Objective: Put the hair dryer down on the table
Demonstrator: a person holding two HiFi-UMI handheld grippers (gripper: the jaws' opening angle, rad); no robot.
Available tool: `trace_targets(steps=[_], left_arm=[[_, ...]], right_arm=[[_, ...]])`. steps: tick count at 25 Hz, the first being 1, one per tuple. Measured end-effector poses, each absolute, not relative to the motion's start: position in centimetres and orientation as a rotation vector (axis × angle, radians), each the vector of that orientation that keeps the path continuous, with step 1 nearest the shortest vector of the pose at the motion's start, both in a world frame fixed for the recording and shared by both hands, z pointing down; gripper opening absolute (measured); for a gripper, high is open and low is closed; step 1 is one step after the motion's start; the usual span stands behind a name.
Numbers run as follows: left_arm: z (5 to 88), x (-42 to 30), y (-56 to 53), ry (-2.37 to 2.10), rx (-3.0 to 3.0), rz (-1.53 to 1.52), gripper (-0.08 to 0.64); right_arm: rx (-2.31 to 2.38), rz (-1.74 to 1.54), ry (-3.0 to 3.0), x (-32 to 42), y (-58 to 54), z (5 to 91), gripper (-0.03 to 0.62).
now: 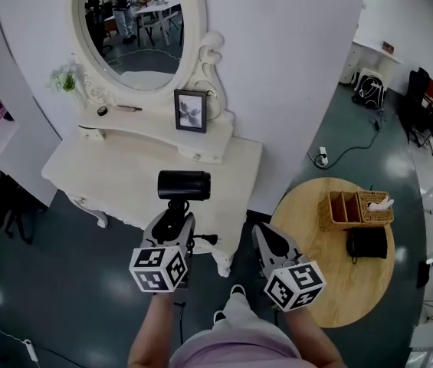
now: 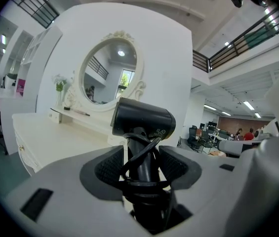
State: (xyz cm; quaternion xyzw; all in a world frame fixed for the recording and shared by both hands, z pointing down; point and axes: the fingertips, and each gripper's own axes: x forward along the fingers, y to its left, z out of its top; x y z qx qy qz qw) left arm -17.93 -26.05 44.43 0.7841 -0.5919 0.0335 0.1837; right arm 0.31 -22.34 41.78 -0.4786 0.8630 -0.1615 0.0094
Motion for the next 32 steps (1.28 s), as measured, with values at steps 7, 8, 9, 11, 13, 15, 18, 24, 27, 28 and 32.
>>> trace_targets(steps=[7, 8, 9, 11, 13, 15, 18, 24, 27, 28, 32], left_arm=[[46.4, -15.9, -29.4, -1.621, 2.215, 0.155, 0.224], [46.7, -15.5, -29.9, -1.615, 2.215, 0.167, 0.224], [47.1, -15.1, -30.3, -1.608, 2.215, 0.181, 0.224], [47.8, -14.5, -31.1, -1.590, 2.214, 0.206, 0.224], [48.4, -14.0, -32.0, -1.574, 2.209, 0.222, 0.224], [49.1, -13.5, -32.8, -1.565, 2.204, 0.241, 0.224], [50.1, -12.8, -33.7, -1.553, 2.193, 0.276, 0.224], [52.6, -12.1, -35.0, -1.517, 2.170, 0.376, 0.224], [53.6, -11.7, -35.3, -1.502, 2.161, 0.417, 0.224], [53.9, -11.6, -35.4, -1.498, 2.159, 0.429, 0.224], [54.9, -11.4, -35.7, -1.490, 2.144, 0.463, 0.224]], right_arm=[[-1.507, -0.536, 2.680, 1.3, -23.7, 42.5, 0.003], [-1.510, -0.538, 2.679, 1.5, -23.8, 42.6, 0.003], [-1.512, -0.541, 2.678, 1.7, -24.0, 42.7, 0.003], [-1.515, -0.549, 2.676, 1.9, -24.2, 42.9, 0.003], [-1.515, -0.554, 2.675, 2.0, -24.5, 43.1, 0.003], [-1.516, -0.556, 2.675, 2.2, -24.8, 43.2, 0.003], [-1.519, -0.566, 2.674, 2.5, -24.9, 43.4, 0.003], [-1.533, -0.584, 2.670, 2.9, -25.3, 43.8, 0.003], [-1.537, -0.589, 2.667, 3.0, -25.4, 43.9, 0.003], [-1.538, -0.590, 2.667, 3.0, -25.4, 43.9, 0.003], [-1.539, -0.599, 2.671, 3.0, -25.6, 44.2, 0.003]])
